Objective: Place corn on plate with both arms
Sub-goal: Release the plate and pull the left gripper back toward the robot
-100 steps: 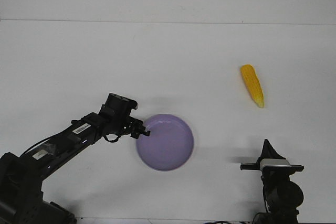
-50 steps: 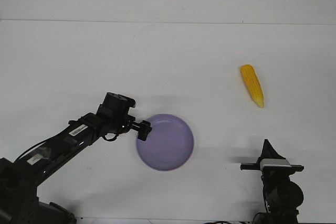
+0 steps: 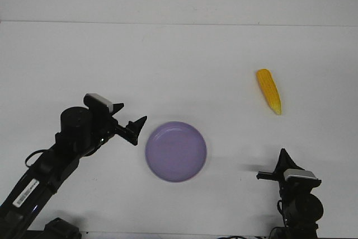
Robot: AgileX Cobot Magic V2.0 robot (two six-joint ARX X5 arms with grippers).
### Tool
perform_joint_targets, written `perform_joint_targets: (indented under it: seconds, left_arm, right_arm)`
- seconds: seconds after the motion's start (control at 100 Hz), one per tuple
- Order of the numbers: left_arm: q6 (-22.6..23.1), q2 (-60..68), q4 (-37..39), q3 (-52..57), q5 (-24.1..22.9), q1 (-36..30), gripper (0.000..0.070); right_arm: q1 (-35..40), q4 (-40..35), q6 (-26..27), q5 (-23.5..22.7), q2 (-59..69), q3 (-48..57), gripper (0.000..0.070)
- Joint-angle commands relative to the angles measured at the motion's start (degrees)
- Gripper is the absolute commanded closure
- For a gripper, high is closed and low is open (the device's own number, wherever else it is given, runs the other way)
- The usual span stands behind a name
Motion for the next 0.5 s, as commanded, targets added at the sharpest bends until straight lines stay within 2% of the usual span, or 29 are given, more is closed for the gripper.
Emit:
perform_joint_targets:
  seconds: [0.0,0.09,0.28,0.49]
  left_arm:
    - [1.62,-2.67,0.81,-2.84,-0.17,-0.2,0.0115]
    - [1.38,-9.42,2.78,-8.35,-1.09,-0.2,0.0115]
    - [-1.42,-23.06,3.3,-17.31,-8.33,-0.2,0.0115]
    - [-1.6,-29.99,-1.46,-19.39,-11.19,-0.2,0.0115]
  right_arm:
    - [0.15,0.92,2.6,0.0,-0.02,-0.2,0.07]
    - [0.15,2.03,2.56,-0.02,-0.02,-0.2,0.07]
    - [0.15,6.86,2.1,-0.02,-0.02,-0.02,0.07]
    - [0.15,5.4,1.77,2.21,0.04,3.8,0.07]
